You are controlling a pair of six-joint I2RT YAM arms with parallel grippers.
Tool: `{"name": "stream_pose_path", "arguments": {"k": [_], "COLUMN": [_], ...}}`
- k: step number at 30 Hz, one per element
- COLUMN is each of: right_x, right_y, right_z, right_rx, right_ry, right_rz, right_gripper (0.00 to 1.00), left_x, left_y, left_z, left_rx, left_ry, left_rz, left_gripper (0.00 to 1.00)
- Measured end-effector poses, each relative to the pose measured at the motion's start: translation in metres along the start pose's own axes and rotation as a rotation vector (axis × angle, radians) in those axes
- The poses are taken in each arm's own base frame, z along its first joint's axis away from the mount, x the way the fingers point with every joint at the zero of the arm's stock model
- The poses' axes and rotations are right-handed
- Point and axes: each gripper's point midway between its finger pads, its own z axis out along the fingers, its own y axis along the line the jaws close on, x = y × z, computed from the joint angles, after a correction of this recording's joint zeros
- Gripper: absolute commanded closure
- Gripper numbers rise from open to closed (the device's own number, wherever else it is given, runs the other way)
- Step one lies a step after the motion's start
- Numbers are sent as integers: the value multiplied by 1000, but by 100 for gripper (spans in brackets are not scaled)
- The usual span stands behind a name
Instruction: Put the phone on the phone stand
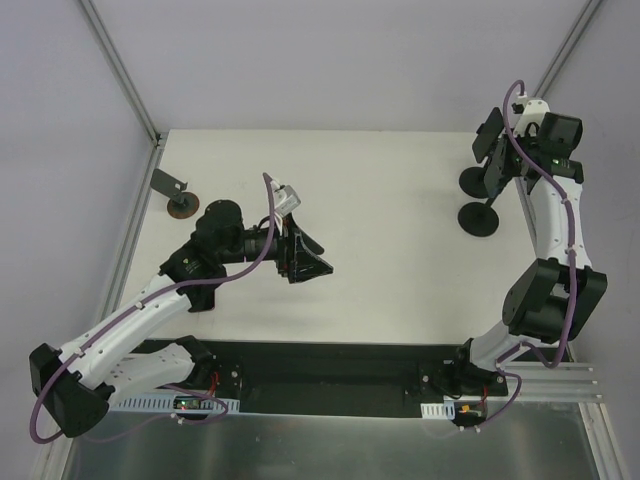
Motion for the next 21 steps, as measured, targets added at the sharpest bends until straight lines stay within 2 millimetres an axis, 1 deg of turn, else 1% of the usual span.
{"name": "stream_pose_path", "arguments": {"k": [6, 13, 15, 16, 17, 19, 20, 21], "right_x": [1, 2, 1, 1, 1, 1, 1, 0], "right_y": [-14, -15, -16, -17, -17, -17, -17, -18], "right_z": [-4, -2, -2, -1, -1, 0, 1, 1], "right_rx": [23, 19, 20, 25, 27, 36, 42, 52], "right_ry": [8, 9, 5, 6, 6, 8, 11, 8], "right_rz": [-17, -32, -35, -37, -40, -52, -61, -70], "right_gripper": [100, 100, 97, 94, 84, 68, 53, 48], "left_x": [6, 6, 5, 4, 3, 2, 2, 2], "left_y": [10, 10, 10, 10, 10, 9, 9, 9], "left_z": [10, 15, 15, 15, 15, 16, 16, 16], "left_rx": [-9, 4, 6, 7, 8, 9, 10, 10], "left_ry": [36, 51, 48, 46, 43, 40, 39, 39], "left_rz": [-38, -61, -59, -57, -55, -55, -56, -57], "left_gripper": [37, 37, 37, 36, 35, 33, 33, 33]}}
